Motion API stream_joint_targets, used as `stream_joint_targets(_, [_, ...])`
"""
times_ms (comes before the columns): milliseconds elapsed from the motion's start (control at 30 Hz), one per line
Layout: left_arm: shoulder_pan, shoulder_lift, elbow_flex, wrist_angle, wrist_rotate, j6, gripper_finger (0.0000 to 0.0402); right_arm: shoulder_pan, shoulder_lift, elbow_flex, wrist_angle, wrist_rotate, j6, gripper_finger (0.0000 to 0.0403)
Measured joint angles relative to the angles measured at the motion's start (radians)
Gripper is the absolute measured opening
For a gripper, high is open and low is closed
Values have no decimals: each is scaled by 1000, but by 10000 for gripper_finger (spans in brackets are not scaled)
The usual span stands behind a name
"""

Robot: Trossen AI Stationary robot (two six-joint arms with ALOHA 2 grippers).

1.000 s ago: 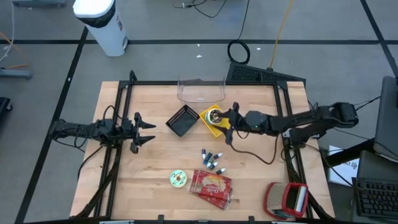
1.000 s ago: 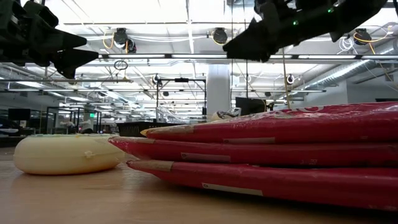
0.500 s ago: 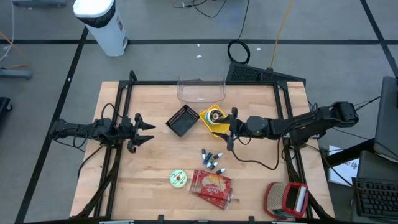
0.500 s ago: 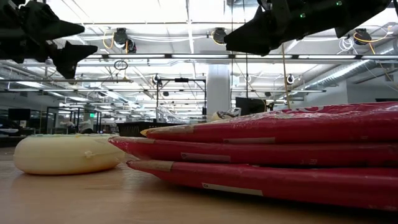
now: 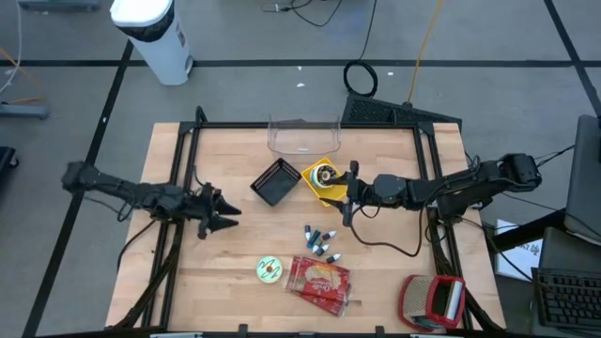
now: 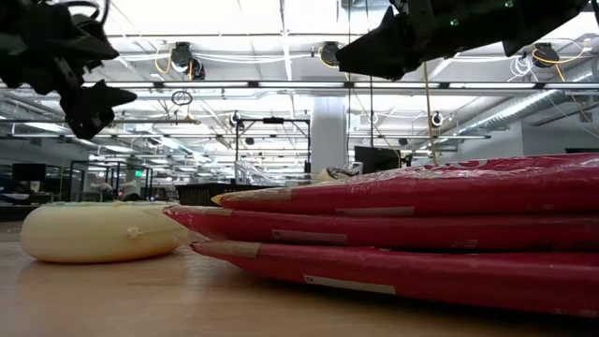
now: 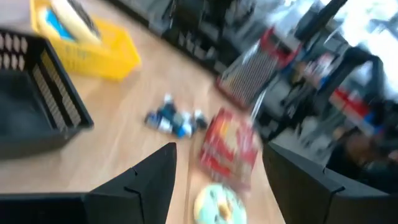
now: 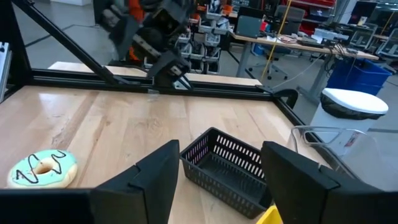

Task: Pick & Place Food Item
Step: Put the blue donut into the yellow bin

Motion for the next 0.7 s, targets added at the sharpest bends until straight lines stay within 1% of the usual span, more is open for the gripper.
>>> stream_joint_targets(133, [-92,337,143,-15,-21,19,241,0,0,0,2,0,0,213])
stream_joint_targets(267, [-163,663,325,-118,42,19,241,0,0,0,2,1,0,212])
stream_joint_targets(400, [-183,918,512,-218,75,42,241,0,0,0,2,1,0,212])
stream_joint_targets(500, [-183,1051,624,-232,110,98,241,0,0,0,2,1,0,212])
stream_joint_targets(567, [-184,1113,679,-236,104,124,241,0,0,0,2,1,0,212])
stream_joint_targets(700, [-171,1212,755,-348,67,124,241,0,0,0,2,1,12,210])
